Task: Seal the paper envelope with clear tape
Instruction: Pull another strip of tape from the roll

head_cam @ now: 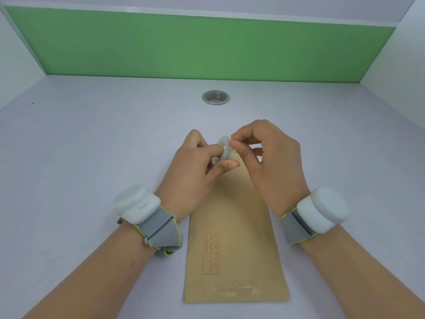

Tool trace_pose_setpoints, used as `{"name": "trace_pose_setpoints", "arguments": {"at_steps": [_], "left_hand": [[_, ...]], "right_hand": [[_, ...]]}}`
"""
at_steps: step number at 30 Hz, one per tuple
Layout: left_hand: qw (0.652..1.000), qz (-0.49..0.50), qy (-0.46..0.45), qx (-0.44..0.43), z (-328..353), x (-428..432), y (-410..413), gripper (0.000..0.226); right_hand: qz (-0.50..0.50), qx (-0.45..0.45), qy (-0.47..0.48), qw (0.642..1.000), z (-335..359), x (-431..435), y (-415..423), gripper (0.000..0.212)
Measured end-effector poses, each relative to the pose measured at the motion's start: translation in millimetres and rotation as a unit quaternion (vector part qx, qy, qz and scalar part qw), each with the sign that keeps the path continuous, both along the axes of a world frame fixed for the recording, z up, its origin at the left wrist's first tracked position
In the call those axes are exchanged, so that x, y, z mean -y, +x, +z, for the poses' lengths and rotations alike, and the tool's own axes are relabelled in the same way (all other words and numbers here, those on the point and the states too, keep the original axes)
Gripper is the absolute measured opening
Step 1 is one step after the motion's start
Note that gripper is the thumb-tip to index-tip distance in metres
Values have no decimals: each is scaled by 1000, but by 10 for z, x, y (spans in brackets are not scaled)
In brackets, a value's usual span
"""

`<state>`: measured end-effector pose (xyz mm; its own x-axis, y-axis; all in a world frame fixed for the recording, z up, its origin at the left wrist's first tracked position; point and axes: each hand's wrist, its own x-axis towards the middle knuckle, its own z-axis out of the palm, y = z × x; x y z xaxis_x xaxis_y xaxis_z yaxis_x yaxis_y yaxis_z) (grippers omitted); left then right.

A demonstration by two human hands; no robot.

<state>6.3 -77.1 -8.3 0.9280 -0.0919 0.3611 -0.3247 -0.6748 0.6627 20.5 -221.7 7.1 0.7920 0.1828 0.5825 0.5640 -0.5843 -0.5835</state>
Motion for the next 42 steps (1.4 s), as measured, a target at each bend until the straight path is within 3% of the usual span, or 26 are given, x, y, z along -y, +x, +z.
{"name": "trace_pose_setpoints", "arguments": {"at_steps": [4,11,18,26,42], "left_hand": [[1000,4,-2,-3,19,20,-2,37],[998,51,22,-14,64,-18,21,49],[998,33,55,16,40,-122,49,49],[996,3,88,-9,30,-128,59,50],[994,72,79,-10,42,-200,86,45]], "right_hand": [[-19,12,-44,999,-14,-55,8,12],[-1,-72,-35,997,-8,-68,-24,13],[101,-277,119,948,-3,4,42,13],[47,-251,108,961,-57,83,128,17],[3,-238,104,966,-85,144,169,11]]}}
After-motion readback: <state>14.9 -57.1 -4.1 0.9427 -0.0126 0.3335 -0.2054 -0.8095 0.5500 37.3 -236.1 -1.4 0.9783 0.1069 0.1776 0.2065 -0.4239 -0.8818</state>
